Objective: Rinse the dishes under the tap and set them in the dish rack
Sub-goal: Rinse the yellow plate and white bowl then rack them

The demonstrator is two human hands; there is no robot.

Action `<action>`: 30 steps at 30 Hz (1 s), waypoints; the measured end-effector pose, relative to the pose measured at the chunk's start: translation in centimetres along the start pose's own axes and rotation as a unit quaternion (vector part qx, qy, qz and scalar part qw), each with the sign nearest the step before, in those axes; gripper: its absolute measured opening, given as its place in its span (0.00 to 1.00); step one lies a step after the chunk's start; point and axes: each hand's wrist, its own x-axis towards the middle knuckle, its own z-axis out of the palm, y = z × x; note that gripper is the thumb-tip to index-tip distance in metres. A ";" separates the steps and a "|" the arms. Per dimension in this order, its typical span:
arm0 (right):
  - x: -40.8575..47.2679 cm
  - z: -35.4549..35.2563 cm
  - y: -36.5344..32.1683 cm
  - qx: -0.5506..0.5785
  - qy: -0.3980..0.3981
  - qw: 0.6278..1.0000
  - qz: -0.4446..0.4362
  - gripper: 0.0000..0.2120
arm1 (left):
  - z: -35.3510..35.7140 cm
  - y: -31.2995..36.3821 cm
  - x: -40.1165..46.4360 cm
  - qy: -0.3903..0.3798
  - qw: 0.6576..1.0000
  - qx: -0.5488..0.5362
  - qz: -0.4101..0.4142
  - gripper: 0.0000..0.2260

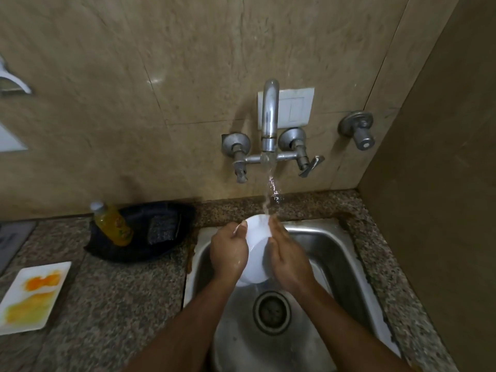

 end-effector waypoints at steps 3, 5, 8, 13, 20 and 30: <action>-0.5 0.3 -0.4 0.000 -0.015 1.000 -0.028 0.28 | -0.4 0.0 0.3 0.024 0.999 0.018 0.030 0.15; -0.5 0.6 -0.2 0.012 -0.019 0.999 -0.033 0.27 | -0.4 0.2 0.1 0.025 0.998 0.019 0.045 0.16; 0.0 0.4 -1.0 0.068 0.009 0.997 0.040 0.28 | -0.4 0.3 0.1 0.029 0.998 0.016 0.056 0.16; 0.6 0.9 -1.5 0.097 -0.011 0.995 0.025 0.24 | -0.3 0.3 0.6 0.033 0.996 0.033 0.072 0.17; 1.6 1.0 -0.1 0.137 0.001 0.989 0.059 0.25 | -0.8 0.1 0.8 0.058 0.997 0.017 0.044 0.16; 5.9 -1.8 -0.9 0.204 0.084 0.935 0.279 0.21 | -1.6 1.9 2.1 0.013 0.994 0.107 0.014 0.23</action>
